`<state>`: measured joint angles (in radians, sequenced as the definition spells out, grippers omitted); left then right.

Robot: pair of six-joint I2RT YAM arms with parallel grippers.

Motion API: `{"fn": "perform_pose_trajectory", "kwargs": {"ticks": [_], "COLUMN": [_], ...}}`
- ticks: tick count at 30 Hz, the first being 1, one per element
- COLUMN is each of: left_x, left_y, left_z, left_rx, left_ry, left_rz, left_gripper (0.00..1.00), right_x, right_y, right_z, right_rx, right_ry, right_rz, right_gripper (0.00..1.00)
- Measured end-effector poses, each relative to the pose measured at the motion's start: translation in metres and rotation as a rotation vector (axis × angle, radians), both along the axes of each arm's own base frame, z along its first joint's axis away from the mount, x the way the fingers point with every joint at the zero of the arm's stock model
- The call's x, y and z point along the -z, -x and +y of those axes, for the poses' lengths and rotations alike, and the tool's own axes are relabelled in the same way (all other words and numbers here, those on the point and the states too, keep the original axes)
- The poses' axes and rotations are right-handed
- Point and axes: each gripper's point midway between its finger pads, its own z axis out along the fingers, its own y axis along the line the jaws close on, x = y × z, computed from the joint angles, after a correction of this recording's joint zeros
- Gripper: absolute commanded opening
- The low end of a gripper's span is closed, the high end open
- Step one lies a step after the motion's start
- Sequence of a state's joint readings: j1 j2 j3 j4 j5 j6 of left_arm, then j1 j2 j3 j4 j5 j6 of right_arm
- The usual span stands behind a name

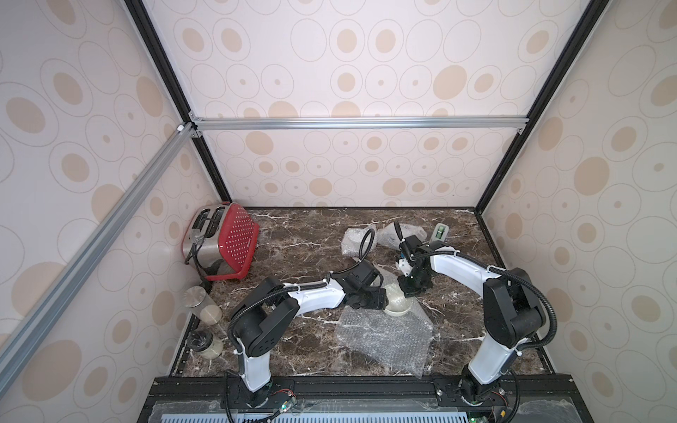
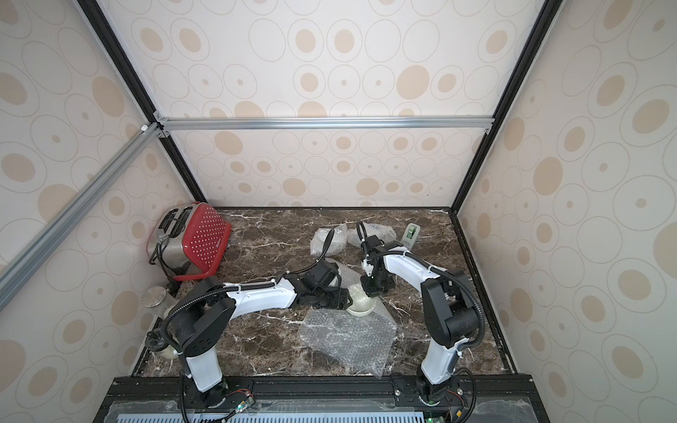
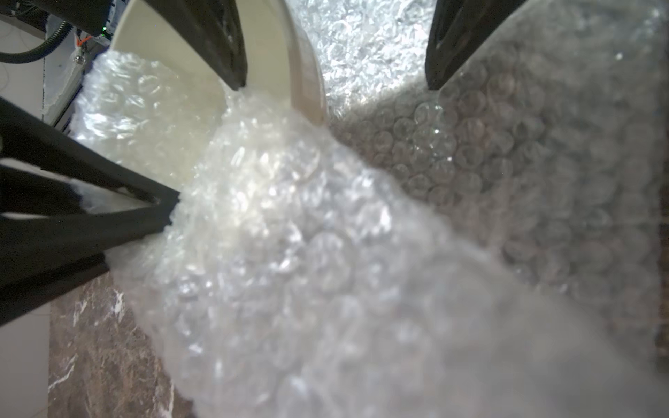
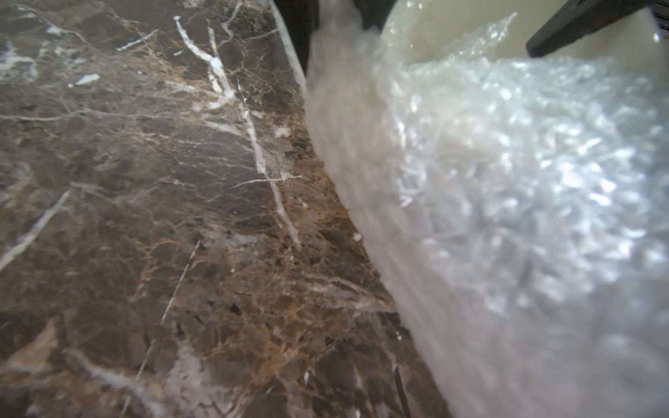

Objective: Wrap bowls in bubble wrap
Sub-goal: Wrap the bowl in bubble wrap.

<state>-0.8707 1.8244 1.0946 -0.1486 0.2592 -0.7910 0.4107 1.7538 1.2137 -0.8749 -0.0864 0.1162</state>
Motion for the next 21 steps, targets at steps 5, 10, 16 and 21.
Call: {"fn": "perform_pose_trajectory", "kwargs": {"ticks": [5,10,16,21], "left_x": [-0.004,-0.001,-0.004,-0.009], "left_y": [0.005,0.010,0.012,0.010], "left_z": [0.016,0.024,0.030,0.054], "left_rx": [-0.027,-0.052,-0.089,-0.129], "left_ry": [-0.006,0.023,0.050,-0.013], "left_rz": [-0.030,-0.040,-0.057,-0.059], "left_gripper": [0.84,0.83,0.83,0.85], "right_x": [0.000,-0.001,-0.002,-0.003], "right_y": [0.000,0.000,0.000,-0.006], "right_z": [0.000,0.002,0.004,0.000], "right_rx": [-0.009,-0.022,-0.039,-0.035], "right_ry": [0.001,0.001,0.000,0.009], "right_rz": [-0.001,-0.002,-0.006,-0.041], "right_gripper": [0.08,0.08,0.05,0.01]}}
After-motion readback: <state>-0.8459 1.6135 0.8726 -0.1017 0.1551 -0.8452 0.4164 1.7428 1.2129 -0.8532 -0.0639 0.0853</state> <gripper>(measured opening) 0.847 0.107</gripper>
